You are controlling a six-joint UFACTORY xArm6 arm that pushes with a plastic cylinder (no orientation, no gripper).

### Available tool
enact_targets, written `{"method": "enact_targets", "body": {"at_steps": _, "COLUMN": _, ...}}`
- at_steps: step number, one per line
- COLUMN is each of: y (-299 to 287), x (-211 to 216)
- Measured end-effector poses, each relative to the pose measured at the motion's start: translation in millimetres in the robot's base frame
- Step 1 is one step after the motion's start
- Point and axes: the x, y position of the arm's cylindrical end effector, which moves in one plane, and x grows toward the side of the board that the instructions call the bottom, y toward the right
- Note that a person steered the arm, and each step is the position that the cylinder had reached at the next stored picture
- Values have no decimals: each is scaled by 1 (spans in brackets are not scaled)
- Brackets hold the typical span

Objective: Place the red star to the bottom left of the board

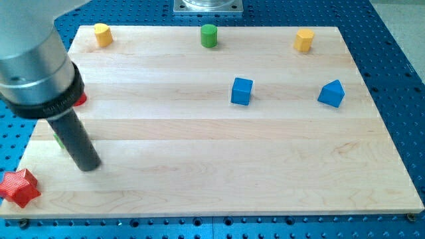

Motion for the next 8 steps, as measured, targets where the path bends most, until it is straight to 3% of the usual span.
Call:
{"method": "enact_targets", "body": {"at_steps": 1, "y": -77, "x": -3}}
{"method": "enact_targets", "body": {"at_steps": 2, "y": -101, "x": -4}}
{"method": "enact_targets", "body": {"at_steps": 3, "y": -102, "x": 22}}
{"method": "enact_targets", "body": {"at_steps": 4, "y": -102, "x": 77}}
{"method": "enact_targets", "body": {"at_steps": 8, "y": -47, "x": 63}}
